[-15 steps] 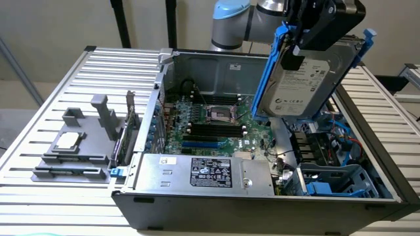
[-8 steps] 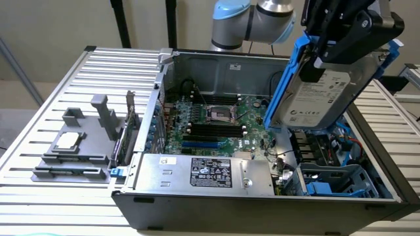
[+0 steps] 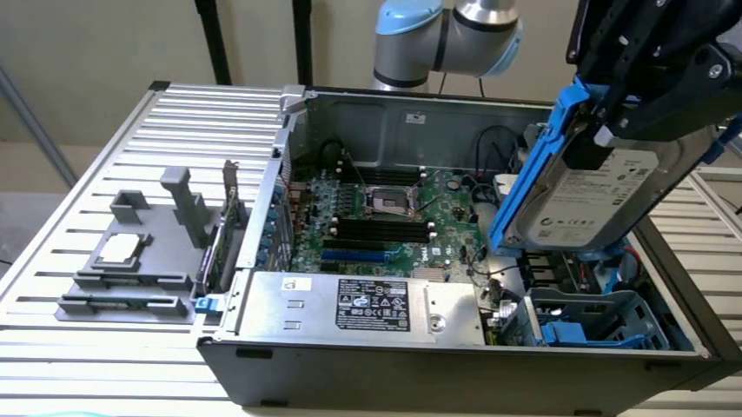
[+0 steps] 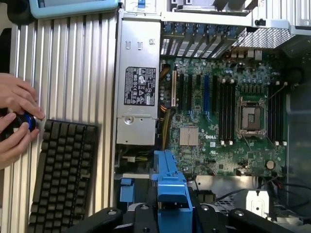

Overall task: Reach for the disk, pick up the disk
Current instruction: 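Pick up the disk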

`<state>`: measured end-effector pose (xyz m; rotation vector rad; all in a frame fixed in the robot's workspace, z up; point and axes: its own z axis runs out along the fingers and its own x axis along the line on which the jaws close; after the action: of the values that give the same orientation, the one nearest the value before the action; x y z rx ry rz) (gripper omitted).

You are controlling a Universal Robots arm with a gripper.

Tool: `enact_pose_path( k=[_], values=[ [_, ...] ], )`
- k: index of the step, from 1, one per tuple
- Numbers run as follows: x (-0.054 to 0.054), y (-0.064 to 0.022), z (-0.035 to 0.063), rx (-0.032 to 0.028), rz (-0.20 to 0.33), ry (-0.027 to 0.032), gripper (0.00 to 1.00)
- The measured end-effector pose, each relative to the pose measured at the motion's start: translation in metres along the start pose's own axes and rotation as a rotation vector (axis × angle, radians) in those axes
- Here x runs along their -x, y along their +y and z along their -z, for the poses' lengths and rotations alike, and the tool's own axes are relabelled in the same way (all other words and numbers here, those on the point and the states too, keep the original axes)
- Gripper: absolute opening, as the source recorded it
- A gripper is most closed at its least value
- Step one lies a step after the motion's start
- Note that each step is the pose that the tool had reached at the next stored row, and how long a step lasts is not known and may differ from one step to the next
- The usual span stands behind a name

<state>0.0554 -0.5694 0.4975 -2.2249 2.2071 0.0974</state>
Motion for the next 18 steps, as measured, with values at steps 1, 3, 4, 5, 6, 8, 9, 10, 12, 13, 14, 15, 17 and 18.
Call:
enact_pose_path(
  k=[1,3,4,5,6,8,9,10,12,13,14,15,17,18],
  values=[
    [-0.003,-0.0022,0.0002,0.0,0.0,-0.0001,0.33],
    [-0.011,-0.0071,0.0008,0.0001,0.0,0.0,0.33],
    [-0.013,-0.0102,0.0009,0.0,0.0,0.0,0.33],
    [-0.016,-0.0139,0.0011,0.0001,0.0,0.0,0.33],
    [-0.018,-0.0182,0.0013,0.0001,0.0,0.0,0.33],
    [-0.02,-0.0273,0.0014,0.0001,0.0,0.0,0.33],
    [-0.021,-0.0319,0.0013,0.0001,0.0,0.0001,0.33],
    [-0.021,-0.0363,0.0012,0.0001,0.0,0.0,0.33],
    [-0.021,-0.0457,0.001,0.0001,0.0,0.0,0.33],
    [-0.021,-0.0502,0.0008,0.0001,0.0,-0.0001,0.33],
    [-0.021,-0.0546,0.0006,0.0,0.0,-0.0001,0.33],
    [-0.021,-0.0578,0.0003,0.0001,0.0,0.0,0.33],
    [-0.021,-0.0603,-0.0005,-0.0001,0.0,0.0,0.33],
    [-0.021,-0.0607,-0.001,-0.0006,-0.001,0.0002,0.33]
  ],
)
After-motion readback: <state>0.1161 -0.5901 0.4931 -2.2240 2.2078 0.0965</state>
